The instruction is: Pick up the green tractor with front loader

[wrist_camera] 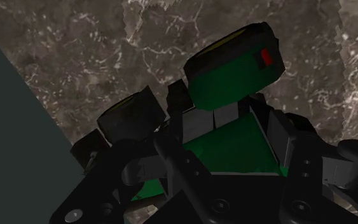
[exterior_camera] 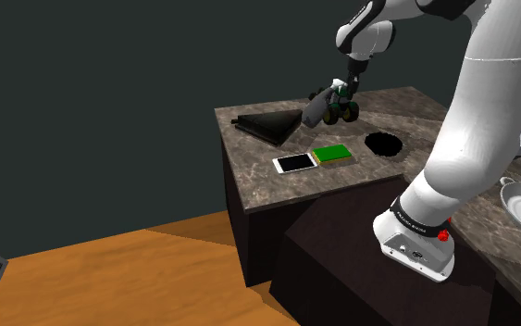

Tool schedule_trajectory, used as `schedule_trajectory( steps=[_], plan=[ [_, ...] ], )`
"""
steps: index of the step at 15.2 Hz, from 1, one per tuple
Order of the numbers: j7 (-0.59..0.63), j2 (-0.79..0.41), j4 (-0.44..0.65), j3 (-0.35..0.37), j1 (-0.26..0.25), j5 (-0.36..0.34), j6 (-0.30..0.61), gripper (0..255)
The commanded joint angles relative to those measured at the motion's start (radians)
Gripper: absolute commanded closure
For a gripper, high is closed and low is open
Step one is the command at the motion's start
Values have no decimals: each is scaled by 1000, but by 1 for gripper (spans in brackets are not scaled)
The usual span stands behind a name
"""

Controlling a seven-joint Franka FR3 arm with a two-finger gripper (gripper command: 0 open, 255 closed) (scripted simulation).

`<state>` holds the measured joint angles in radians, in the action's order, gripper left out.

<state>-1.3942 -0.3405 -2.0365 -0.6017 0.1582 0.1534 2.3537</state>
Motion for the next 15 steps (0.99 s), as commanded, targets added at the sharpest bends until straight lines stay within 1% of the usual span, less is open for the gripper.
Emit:
schedule_trajectory(
  steps=[1,7,15],
  plan=[
    [0,-3,0,1,0,1,2,255],
    [1,-2,-1,1,-1,0,1,255],
    [31,67,30,-25,-23,-53,-88,255]
  ],
)
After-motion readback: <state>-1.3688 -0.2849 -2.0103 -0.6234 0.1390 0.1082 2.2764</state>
